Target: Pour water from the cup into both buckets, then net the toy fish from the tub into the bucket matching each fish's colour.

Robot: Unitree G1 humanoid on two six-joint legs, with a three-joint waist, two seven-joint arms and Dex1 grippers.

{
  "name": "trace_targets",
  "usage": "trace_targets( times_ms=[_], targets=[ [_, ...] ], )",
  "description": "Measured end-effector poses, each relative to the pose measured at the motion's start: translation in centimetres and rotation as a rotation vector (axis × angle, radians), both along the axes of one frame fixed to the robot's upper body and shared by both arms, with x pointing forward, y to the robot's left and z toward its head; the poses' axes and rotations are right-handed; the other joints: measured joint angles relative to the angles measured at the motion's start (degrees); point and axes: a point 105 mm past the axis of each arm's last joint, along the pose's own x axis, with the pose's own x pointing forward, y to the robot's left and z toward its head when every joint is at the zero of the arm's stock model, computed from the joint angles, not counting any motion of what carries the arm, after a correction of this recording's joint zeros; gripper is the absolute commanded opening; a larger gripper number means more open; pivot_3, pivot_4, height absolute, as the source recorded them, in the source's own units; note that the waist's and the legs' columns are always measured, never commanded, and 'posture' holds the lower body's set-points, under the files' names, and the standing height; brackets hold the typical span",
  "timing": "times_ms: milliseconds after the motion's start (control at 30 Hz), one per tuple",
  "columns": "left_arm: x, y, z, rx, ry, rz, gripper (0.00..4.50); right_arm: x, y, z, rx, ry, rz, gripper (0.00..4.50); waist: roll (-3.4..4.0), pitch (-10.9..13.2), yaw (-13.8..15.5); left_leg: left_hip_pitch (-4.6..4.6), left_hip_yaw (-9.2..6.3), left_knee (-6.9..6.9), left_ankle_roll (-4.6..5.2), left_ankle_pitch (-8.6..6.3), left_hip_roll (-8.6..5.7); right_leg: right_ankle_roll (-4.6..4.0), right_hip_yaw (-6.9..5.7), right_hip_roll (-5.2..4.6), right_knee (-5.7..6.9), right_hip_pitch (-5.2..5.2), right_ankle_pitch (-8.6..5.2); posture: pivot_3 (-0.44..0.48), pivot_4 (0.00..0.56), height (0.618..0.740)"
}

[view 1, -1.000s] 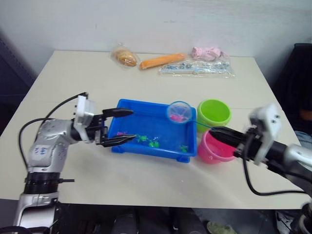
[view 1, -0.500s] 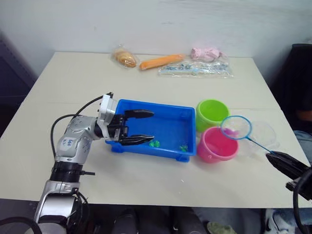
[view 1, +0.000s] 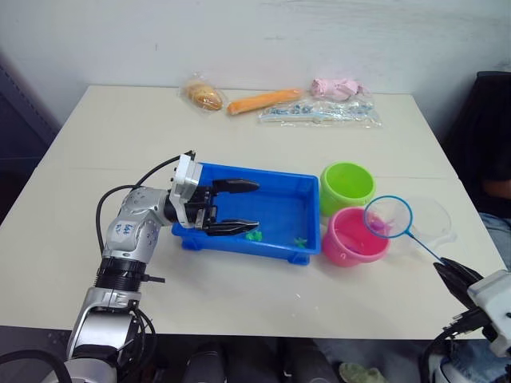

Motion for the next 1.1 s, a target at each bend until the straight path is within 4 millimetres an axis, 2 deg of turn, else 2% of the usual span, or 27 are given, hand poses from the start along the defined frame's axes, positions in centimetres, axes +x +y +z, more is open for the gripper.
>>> trace_targets(
  times_ms=[167, 533, 967, 1100],
  targets=[
    [-0.1, 0.0, -0.2, 0.001, 0.001, 0.005, 4.46, 0.4, -0.6, -1.8, -0.187, -0.009, 0.004, 0.0, 0.0, 0.0, 0.0, 0.01, 0.0, 0.01, 0.0, 0.0, -0.01, -0.01, -0.01, 0.0, 0.03, -0.01, -0.01, 0.0, 0.15, 0.74],
    [-0.3, -0.2, -0.3, -0.001, -0.002, 0.025, 4.46, 0.5, -1.0, -2.9, -0.668, -0.204, 0.055, 0.0, 0.0, 0.0, -0.1, 0.12, 0.03, 0.03, -0.13, 0.09, -0.02, -0.11, 0.03, -0.03, 0.28, -0.01, -0.06, 0.0, 0.15, 0.74],
    [-0.5, -0.2, -0.5, -0.012, 0.001, 0.052, 4.46, 0.8, -0.2, -3.6, -0.865, -0.331, 0.128, 0.0, 0.0, 0.0, -0.2, 0.38, 0.09, 0.02, -0.2, 0.18, -0.01, -0.16, 0.13, -0.01, 0.48, 0.09, -0.09, 0.0, 0.15, 0.74],
    [-0.6, -0.2, -0.6, -0.012, 0.007, 0.061, 4.46, 0.9, 0.1, -3.4, -0.88, -0.36, 0.133, 0.0, 0.0, 0.0, -0.2, 0.93, 0.05, -0.08, -0.2, 0.16, 0.0, -0.21, 0.08, -0.01, 0.34, 0.73, -0.11, 0.0, 0.15, 0.74]
  ],
)
